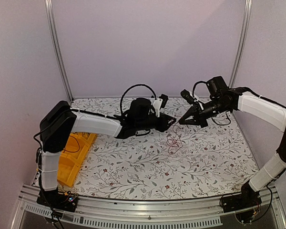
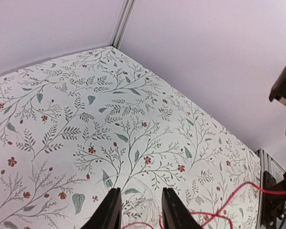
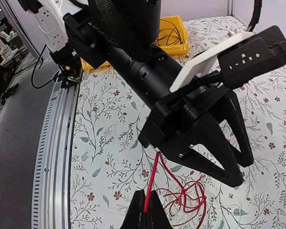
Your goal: Untangle the cables
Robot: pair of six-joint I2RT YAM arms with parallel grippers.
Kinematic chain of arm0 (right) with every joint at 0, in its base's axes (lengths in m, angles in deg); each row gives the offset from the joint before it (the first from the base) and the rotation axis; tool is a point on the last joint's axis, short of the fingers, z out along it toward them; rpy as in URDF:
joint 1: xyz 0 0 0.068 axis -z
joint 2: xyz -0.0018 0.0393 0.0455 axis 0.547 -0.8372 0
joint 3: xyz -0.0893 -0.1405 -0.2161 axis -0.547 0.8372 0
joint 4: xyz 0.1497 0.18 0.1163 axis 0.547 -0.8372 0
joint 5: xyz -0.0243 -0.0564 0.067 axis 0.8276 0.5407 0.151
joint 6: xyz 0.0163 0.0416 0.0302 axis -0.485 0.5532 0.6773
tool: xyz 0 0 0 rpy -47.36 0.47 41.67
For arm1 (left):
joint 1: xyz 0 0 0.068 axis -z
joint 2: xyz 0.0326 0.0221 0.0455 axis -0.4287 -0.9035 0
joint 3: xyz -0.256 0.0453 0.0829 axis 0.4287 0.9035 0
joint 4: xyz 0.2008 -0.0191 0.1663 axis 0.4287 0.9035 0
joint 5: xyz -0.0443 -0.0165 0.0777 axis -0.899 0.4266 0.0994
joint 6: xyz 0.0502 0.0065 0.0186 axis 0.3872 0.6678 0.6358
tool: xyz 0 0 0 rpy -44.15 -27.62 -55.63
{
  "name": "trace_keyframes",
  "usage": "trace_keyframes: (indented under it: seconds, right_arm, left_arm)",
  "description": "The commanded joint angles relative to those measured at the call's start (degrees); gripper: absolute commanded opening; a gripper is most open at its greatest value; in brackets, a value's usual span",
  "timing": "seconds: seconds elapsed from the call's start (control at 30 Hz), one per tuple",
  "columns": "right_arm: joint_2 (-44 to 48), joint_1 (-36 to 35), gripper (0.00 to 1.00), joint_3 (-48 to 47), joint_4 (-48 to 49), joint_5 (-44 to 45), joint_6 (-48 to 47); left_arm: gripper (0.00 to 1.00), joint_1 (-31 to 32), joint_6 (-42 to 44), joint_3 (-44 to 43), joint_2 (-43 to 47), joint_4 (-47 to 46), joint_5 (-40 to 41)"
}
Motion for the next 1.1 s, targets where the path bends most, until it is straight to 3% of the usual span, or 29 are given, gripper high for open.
trace_keyframes:
  seconds: [0.0, 0.23, 0.33, 0.5, 0.8, 0.93, 1.07]
  right_arm:
    - [0.8, -0.2, 0.00, -3.7, -5.5, -3.2, 1.6]
    - [2.7, -0.1, 0.00, -7.6, -9.1, -4.5, 0.7]
    - [3.8, 0.6, 0.00, -11.9, -11.2, -3.9, -0.6]
    - [5.7, 2.3, 0.00, -15.5, -10.3, -2.2, -0.1]
    - [5.4, 2.9, 0.00, -17.0, -7.6, -0.2, 2.3]
    - [4.6, 3.0, 0.00, -17.9, -7.5, -0.7, 3.1]
    - [3.7, 2.9, 0.00, -19.0, -7.3, 0.1, 3.8]
  left_arm:
    - [0.33, -0.6, -1.8, -5.7, -4.8, -5.2, 4.1]
    - [0.30, -1.0, -3.5, -10.3, -12.3, -5.9, 5.3]
    - [0.30, -1.8, -6.9, -8.7, -14.8, -7.8, 1.9]
    - [0.33, -1.8, -8.0, 2.2, -11.2, -16.8, -3.2]
    - [0.36, -1.4, -1.9, 22.6, 2.4, -25.2, -1.8]
    - [0.44, -0.2, -0.4, 26.1, 2.9, -32.0, -6.4]
    - [0.53, 3.7, 1.7, 28.1, 0.5, -45.4, -2.5]
